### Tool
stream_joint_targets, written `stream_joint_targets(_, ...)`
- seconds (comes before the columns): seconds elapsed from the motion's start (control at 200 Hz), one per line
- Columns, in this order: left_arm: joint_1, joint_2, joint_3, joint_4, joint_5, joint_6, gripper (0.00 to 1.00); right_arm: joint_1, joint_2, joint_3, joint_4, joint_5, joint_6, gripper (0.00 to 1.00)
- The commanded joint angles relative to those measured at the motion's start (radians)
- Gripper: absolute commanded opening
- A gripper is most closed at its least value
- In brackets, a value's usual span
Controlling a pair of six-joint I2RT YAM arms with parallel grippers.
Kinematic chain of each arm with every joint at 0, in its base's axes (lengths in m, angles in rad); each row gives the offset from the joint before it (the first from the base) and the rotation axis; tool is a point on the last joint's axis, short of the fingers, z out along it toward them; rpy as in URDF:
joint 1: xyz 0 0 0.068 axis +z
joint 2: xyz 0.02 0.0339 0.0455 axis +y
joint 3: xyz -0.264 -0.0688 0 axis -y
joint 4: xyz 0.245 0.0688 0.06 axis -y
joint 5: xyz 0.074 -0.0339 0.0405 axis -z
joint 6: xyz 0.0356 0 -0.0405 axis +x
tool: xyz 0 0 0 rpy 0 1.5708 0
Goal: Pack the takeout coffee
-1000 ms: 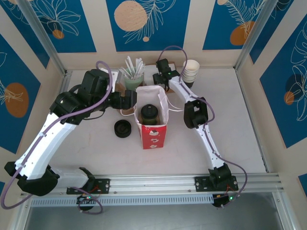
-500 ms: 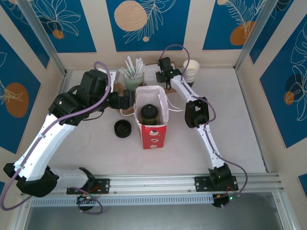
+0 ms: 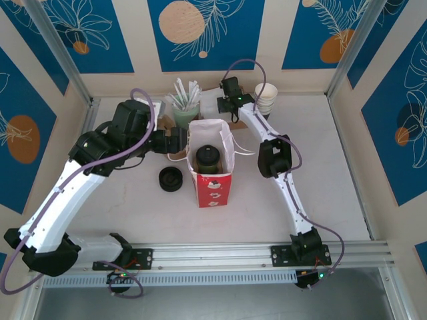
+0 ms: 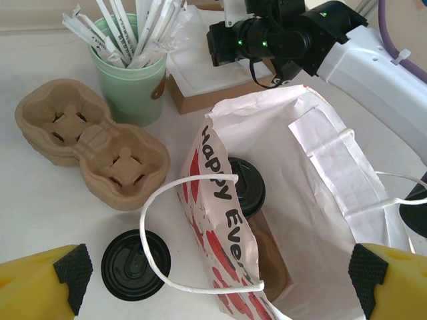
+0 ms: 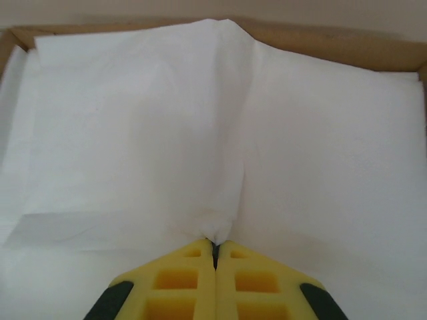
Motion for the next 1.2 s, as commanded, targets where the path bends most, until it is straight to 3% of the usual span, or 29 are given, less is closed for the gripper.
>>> stream_joint_targets(0.0, 0.014, -0.021, 0.002, 0.012, -0.005, -0.016, 1.0, -0.001, -0.128, 0.043, -0.013, -0.035, 0.01, 0.02)
stream_joint_targets(0.36, 0.015, -0.041, -0.047, 0.017, -0.039, -0.016, 1.0, 0.019, -0.376, 0.045, -0.104, -0.071, 0.056, 0.0)
stream_joint_targets(0.52, 0.016, -0.05, -0.067, 0.016, -0.065, -0.022, 1.0, 0.019, -0.492, 0.056, -0.184, -0.146, 0.143, 0.0)
stream_joint_targets(0.76, 0.021, -0.058, -0.115, 0.031, -0.079, -0.028, 1.0, -0.017, -0.675, -0.007, -0.258, -0.41, 0.379, 0.0)
stream_joint_targets(1.0, 0.026, -0.059, -0.159, 0.066, -0.08, -0.042, 1.0, -0.093, -0.855, -0.245, -0.04, -0.868, 0.749, 0.0)
stream_joint_targets(1.195, 0.03, -0.072, -0.207, 0.102, -0.079, -0.053, 1.0, -0.091, -0.921, -0.277, -0.032, -1.0, 0.92, 0.0)
